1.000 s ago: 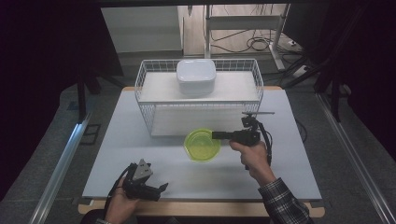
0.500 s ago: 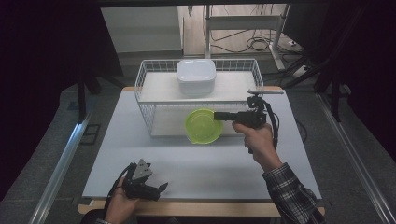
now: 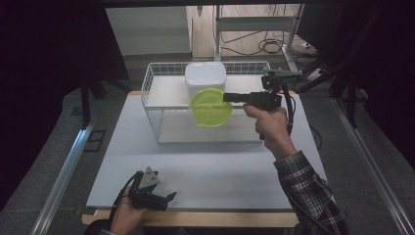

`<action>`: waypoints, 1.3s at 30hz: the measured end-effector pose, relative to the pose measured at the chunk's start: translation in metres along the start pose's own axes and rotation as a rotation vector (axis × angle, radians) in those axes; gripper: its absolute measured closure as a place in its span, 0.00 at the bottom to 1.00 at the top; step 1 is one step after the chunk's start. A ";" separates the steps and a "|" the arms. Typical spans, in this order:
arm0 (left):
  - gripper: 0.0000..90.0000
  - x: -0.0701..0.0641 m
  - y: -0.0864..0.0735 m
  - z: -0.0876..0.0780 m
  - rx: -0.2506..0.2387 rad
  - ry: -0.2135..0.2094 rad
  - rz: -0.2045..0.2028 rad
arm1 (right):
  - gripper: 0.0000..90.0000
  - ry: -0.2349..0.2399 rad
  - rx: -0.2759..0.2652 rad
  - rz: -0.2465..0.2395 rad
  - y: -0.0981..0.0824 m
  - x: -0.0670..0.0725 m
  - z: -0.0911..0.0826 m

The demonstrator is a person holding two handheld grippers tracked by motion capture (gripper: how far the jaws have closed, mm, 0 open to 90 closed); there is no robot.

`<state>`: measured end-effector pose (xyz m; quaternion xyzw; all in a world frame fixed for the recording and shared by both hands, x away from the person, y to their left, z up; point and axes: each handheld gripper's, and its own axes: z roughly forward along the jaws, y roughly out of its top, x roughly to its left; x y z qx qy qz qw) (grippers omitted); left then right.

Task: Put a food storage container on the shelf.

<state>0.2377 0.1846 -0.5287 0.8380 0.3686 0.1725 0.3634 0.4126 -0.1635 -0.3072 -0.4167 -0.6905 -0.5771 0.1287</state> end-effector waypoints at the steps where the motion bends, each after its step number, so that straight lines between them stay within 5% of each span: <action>1: 0.05 0.000 0.000 0.000 0.001 -0.001 0.000 | 0.91 0.002 -0.006 0.005 0.004 0.001 0.000; 10: 0.05 0.000 0.000 0.000 0.000 -0.008 -0.007 | 0.91 -0.027 -0.071 0.001 0.042 0.013 0.003; 22: 0.05 0.000 0.000 0.000 0.000 -0.017 -0.005 | 0.91 -0.157 -0.158 0.005 0.082 0.011 0.024; 36: 0.05 -0.001 0.000 0.001 0.003 -0.027 0.003 | 0.90 -0.222 -0.177 0.059 0.098 -0.004 0.049; 39: 0.05 -0.001 0.000 0.001 0.005 -0.026 0.007 | 0.88 -0.249 -0.173 0.040 0.099 -0.003 0.052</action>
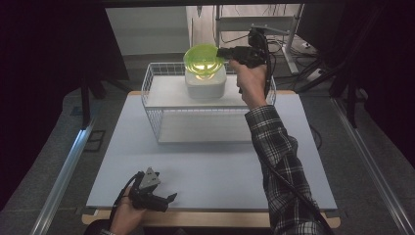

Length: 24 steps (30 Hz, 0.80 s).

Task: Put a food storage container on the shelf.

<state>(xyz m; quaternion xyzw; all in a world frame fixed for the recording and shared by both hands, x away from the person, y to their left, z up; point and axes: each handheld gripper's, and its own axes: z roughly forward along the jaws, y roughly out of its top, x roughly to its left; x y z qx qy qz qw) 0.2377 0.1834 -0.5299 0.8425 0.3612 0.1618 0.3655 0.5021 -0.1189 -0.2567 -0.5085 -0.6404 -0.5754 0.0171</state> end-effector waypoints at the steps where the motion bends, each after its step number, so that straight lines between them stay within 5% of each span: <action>1: 0.05 0.000 0.000 0.000 0.000 -0.002 -0.003 | 0.87 -0.020 0.000 -0.018 0.000 0.001 0.001; 8: 0.05 0.000 0.000 0.001 0.004 -0.006 -0.001 | 0.82 -0.104 -0.009 -0.070 0.000 0.003 0.006; 15: 0.05 -0.001 0.000 0.001 0.006 -0.007 0.000 | 0.72 -0.111 -0.010 -0.086 -0.001 0.003 0.009; 24: 0.05 -0.001 0.000 0.001 0.007 -0.005 0.001 | 0.35 -0.087 -0.024 -0.154 -0.001 0.002 0.004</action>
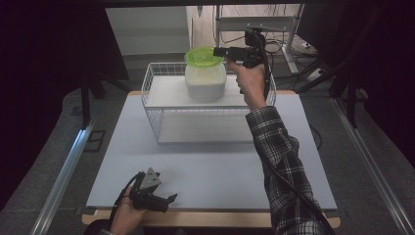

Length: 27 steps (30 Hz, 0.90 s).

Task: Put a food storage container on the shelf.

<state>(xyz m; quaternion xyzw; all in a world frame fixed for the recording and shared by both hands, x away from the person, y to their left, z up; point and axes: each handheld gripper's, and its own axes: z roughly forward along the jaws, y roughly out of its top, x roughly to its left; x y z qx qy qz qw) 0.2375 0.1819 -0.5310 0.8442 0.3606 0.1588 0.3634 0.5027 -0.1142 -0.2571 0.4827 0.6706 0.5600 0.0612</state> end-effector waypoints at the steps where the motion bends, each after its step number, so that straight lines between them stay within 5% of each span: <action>1: 0.05 0.000 0.000 0.000 0.001 0.001 0.003 | 0.31 0.003 0.001 -0.012 0.000 0.000 -0.001; 12: 0.05 0.000 0.000 0.001 0.006 0.004 0.003 | 0.12 0.039 0.039 -0.180 -0.016 0.001 -0.012; 27: 0.05 0.000 0.001 0.001 0.001 0.003 -0.005 | 0.09 0.073 0.047 -0.218 -0.046 -0.008 -0.034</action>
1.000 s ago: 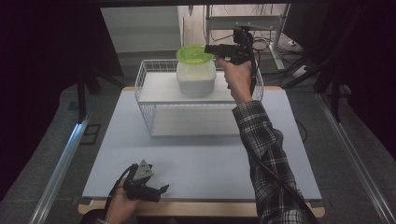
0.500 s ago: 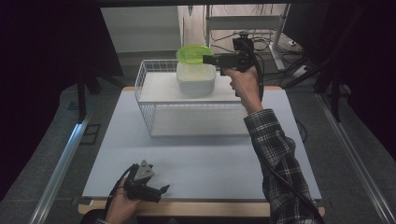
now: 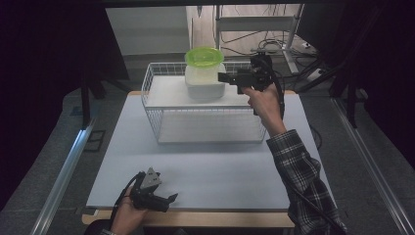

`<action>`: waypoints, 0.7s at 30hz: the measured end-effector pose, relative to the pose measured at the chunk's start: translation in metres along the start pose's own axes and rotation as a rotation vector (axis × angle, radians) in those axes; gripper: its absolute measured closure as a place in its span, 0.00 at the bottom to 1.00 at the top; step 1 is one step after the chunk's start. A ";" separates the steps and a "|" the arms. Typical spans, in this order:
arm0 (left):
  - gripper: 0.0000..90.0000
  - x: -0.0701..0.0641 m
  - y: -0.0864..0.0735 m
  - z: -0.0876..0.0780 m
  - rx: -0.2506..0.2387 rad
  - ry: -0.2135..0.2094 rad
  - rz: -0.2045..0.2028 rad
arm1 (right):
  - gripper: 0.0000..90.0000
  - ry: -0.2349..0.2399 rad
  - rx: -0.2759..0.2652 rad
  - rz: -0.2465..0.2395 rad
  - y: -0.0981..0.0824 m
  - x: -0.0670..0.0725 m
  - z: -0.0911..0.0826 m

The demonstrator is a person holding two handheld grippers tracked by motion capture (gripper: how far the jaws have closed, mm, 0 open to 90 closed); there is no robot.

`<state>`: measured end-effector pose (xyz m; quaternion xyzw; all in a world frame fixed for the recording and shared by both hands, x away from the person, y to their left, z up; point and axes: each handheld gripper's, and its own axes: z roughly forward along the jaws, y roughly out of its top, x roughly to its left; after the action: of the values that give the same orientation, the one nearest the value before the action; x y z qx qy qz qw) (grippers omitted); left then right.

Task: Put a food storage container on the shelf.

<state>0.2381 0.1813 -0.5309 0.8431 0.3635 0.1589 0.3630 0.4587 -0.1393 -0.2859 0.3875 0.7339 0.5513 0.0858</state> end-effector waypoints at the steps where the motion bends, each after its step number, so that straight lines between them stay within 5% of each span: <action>1: 0.05 0.000 0.000 0.000 -0.001 -0.001 -0.001 | 0.09 0.001 0.002 -0.002 -0.003 0.000 -0.001; 21: 0.05 0.000 0.001 -0.001 -0.022 -0.020 -0.024 | 0.06 0.006 0.053 -0.104 -0.056 0.007 -0.018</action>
<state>0.2376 0.1811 -0.5295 0.8362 0.3682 0.1502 0.3778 0.4179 -0.1531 -0.3265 0.3495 0.7674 0.5278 0.1018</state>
